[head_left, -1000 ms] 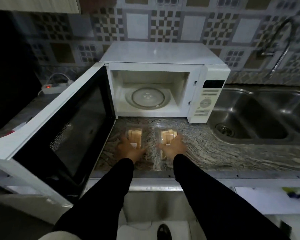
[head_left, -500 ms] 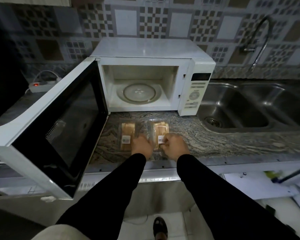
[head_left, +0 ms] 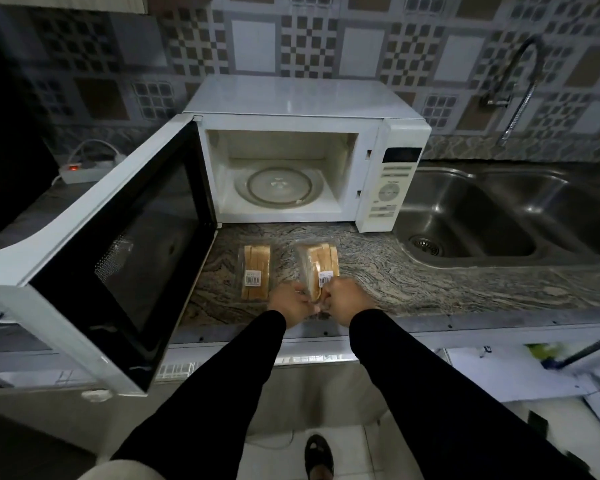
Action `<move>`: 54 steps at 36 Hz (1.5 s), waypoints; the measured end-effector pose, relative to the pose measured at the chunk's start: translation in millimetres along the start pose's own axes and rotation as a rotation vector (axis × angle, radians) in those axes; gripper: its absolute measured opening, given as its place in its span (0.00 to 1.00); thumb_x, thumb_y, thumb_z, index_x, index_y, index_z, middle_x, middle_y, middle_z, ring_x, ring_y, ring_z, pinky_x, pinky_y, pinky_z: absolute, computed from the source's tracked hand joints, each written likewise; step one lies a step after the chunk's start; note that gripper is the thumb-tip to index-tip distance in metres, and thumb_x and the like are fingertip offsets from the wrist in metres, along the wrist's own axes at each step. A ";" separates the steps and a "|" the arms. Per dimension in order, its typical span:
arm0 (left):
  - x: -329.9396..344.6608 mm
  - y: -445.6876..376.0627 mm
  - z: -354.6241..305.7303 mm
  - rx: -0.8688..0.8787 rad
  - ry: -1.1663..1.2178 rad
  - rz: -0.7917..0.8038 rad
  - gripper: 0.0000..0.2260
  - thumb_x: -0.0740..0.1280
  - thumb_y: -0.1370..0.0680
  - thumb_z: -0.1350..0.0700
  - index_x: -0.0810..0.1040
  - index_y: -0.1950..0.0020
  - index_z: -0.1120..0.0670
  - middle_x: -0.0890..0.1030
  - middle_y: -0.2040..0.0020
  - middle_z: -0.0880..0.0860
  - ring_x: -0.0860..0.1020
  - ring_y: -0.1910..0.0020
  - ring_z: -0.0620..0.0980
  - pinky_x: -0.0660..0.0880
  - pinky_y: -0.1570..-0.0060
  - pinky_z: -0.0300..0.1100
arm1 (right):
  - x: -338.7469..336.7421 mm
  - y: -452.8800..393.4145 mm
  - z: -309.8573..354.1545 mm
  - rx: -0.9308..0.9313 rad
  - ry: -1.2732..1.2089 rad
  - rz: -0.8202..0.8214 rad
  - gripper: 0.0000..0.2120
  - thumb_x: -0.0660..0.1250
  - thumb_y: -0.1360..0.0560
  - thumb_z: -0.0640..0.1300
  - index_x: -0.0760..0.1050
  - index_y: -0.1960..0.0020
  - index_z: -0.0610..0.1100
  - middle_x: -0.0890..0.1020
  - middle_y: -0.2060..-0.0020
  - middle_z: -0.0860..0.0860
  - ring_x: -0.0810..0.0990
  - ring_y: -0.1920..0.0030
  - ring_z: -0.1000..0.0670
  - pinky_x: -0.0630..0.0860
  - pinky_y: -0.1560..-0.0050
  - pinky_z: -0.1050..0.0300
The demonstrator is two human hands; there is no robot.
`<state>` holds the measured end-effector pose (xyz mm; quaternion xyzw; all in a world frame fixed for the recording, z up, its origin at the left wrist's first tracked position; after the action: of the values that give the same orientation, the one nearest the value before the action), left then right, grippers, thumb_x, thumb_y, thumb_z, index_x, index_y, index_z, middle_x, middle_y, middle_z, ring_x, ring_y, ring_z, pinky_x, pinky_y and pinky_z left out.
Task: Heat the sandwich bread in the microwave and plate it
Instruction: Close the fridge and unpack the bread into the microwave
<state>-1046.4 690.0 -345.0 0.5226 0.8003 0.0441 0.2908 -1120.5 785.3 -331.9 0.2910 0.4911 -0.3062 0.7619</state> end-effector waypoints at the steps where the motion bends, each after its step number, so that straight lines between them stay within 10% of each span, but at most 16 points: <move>1: 1.0 0.2 -0.3 0.000 0.001 0.003 0.20 0.74 0.29 0.64 0.75 0.39 0.63 0.82 0.45 0.61 0.80 0.45 0.54 0.76 0.46 0.43 | 0.0 -0.7 0.7 0.000 0.025 -0.006 0.09 0.65 0.25 0.35 0.81 0.47 0.36 0.81 0.47 0.39 0.80 0.47 0.42 0.77 0.47 0.54; 7: -0.3 2.4 -6.5 0.020 -0.111 -0.012 0.12 0.75 0.29 0.60 0.79 0.48 0.59 0.83 0.50 0.57 0.81 0.44 0.53 0.76 0.42 0.43 | 0.1 -5.4 5.4 -0.003 0.055 -0.012 0.10 0.66 0.24 0.37 0.79 0.45 0.34 0.78 0.46 0.39 0.80 0.47 0.41 0.75 0.50 0.54; 16: -1.0 1.1 -4.7 -0.034 -0.071 0.013 0.17 0.70 0.26 0.66 0.74 0.39 0.65 0.81 0.51 0.58 0.75 0.53 0.46 0.68 0.67 0.28 | -22.6 -6.4 17.9 -0.105 0.056 0.012 0.08 0.65 0.28 0.31 0.73 0.61 0.43 0.73 0.57 0.46 0.74 0.57 0.48 0.66 0.60 0.62; 27: -12.2 -13.7 -2.4 -0.015 -0.084 -0.018 0.14 0.66 0.23 0.57 0.79 0.47 0.68 0.82 0.48 0.65 0.80 0.50 0.58 0.76 0.49 0.46 | -82.8 -0.6 17.5 -0.070 -0.151 -0.351 0.13 0.57 0.19 0.49 0.71 0.39 0.42 0.72 0.45 0.48 0.69 0.43 0.51 0.69 0.39 0.54; 32: -15.6 -18.1 -1.0 0.003 -0.162 -0.019 0.13 0.66 0.24 0.58 0.79 0.43 0.64 0.81 0.44 0.63 0.79 0.43 0.60 0.76 0.41 0.51 | -83.8 4.9 -0.7 0.174 -0.374 -0.535 0.13 0.54 0.18 0.39 0.68 0.35 0.39 0.74 0.41 0.41 0.73 0.43 0.45 0.66 0.48 0.61; 43: -14.8 -24.6 -1.0 -0.014 -0.217 0.021 0.12 0.65 0.23 0.63 0.79 0.40 0.60 0.79 0.46 0.52 0.78 0.41 0.53 0.75 0.43 0.40 | -24.6 -22.9 -28.7 0.518 -0.409 -0.048 0.16 0.59 0.21 0.41 0.76 0.38 0.35 0.79 0.40 0.40 0.78 0.41 0.43 0.75 0.40 0.53; 48: -16.3 -32.0 0.5 -0.055 -0.204 0.067 0.15 0.66 0.24 0.61 0.75 0.37 0.59 0.79 0.41 0.55 0.79 0.44 0.53 0.77 0.47 0.42 | -24.5 -18.4 -29.4 0.602 -1.102 -0.194 0.15 0.58 0.24 0.32 0.82 0.58 0.40 0.84 0.62 0.43 0.78 0.68 0.48 0.72 0.72 0.60; 54: -17.1 -37.1 1.2 -0.075 -0.214 0.113 0.35 0.67 0.27 0.62 0.55 0.23 0.51 0.77 0.38 0.62 0.78 0.41 0.58 0.75 0.53 0.43 | -35.9 -20.3 -11.1 0.389 -1.090 -0.215 0.23 0.73 0.29 0.36 0.76 0.36 0.44 0.79 0.40 0.50 0.78 0.44 0.48 0.75 0.48 0.59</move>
<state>-1070.9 658.2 -352.8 0.5575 0.7315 0.0342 0.3911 -1154.0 787.0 -305.4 0.1748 -0.0099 -0.5715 0.8017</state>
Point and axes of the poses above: each hand's wrist, its own y-axis away from the middle knuckle, its own x-axis out of the palm, z = x × y, the point moved 5 cm from there along -y, towards the middle knuckle
